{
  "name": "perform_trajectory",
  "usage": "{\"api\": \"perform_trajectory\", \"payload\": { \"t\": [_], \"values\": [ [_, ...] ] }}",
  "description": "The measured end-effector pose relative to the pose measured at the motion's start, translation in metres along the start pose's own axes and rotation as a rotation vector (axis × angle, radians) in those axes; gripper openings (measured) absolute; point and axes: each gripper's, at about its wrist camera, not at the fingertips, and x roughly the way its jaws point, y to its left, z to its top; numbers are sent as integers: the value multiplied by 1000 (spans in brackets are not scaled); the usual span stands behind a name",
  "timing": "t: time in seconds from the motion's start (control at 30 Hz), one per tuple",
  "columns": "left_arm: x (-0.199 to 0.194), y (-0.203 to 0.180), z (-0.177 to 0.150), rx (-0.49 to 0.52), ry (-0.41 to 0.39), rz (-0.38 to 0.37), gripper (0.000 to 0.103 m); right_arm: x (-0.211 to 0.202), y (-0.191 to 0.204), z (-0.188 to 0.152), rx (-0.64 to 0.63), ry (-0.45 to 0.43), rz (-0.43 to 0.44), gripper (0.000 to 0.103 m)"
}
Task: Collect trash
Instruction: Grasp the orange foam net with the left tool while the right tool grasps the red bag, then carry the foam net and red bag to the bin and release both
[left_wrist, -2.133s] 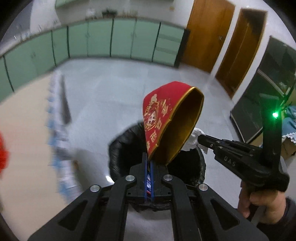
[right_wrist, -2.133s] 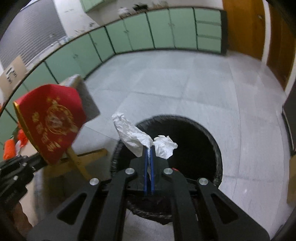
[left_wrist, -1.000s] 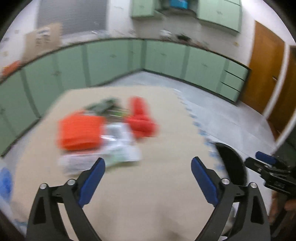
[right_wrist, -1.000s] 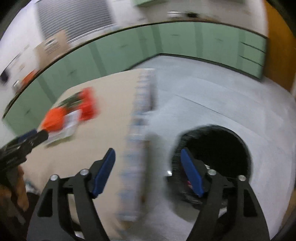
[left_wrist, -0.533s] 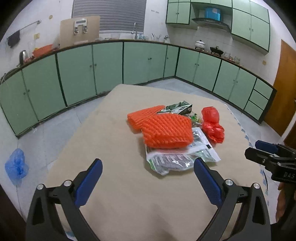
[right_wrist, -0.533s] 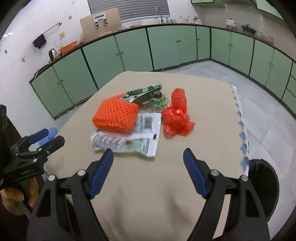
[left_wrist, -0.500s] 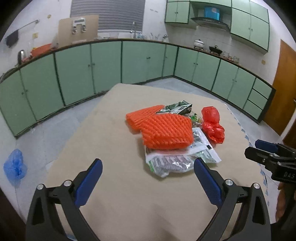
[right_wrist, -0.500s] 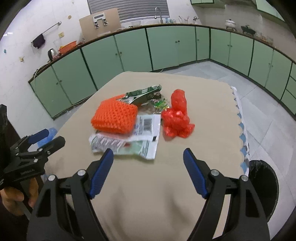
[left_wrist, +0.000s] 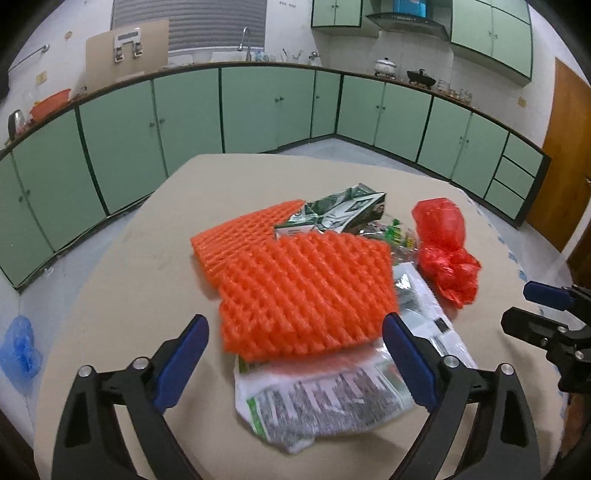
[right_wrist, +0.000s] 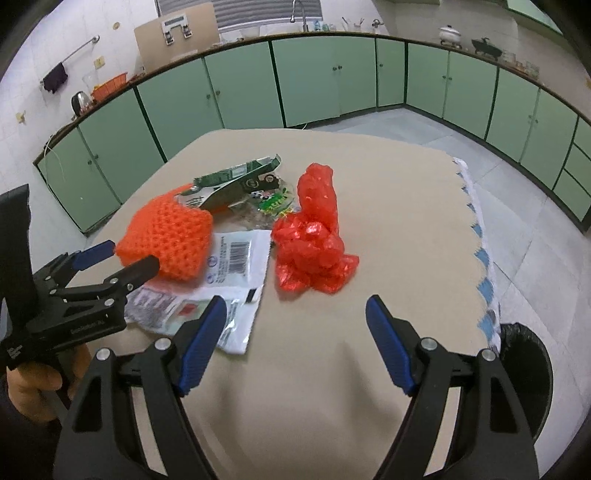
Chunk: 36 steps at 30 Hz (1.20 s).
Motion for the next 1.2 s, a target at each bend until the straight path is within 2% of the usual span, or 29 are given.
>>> {"api": "perform_trajectory", "payload": {
  "t": [0.07, 0.13, 0.17, 0.2, 0.23, 0.3, 0.4, 0.53, 0.6, 0.63, 0.73, 0.9, 1.2],
  "values": [
    [7, 1, 1, -2, 19, -3, 78, 10, -2, 6, 0, 3, 1, 76],
    [14, 1, 2, 7, 37, 11, 56, 20, -3, 12, 1, 6, 5, 76],
    [18, 1, 2, 6, 48, 3, 49, 23, -4, 14, 1, 5, 3, 76],
    [19, 2, 1, -1, 45, -7, 35, 27, -5, 15, 3, 6, 4, 75],
    [17, 5, 1, -11, 31, -21, 27, 30, -6, 17, 7, 9, 6, 74],
    [8, 9, 2, -32, -7, -46, 18, 35, -7, 18, 10, 10, 6, 71],
    [-15, 7, 5, -19, -84, -38, 15, 40, -8, 23, 15, -1, -1, 69],
    [-39, 9, 8, -27, -127, -66, 15, 51, -11, 33, 32, 0, -9, 65],
    [-46, 10, 6, -35, -132, -83, 15, 60, -13, 34, 35, 19, -12, 55],
    [-47, 10, 7, -35, -133, -83, 15, 65, -12, 33, 29, 38, -10, 43],
    [-51, 11, 4, -38, -127, -89, 15, 64, -11, 28, 18, 43, -8, 34],
    [-57, 6, 3, -38, -125, -101, 14, 28, -17, 20, 27, -8, -16, 19],
    [-85, -13, -1, -17, -138, -157, 14, -42, -43, -1, 92, -71, -3, 16]
  ]
}}
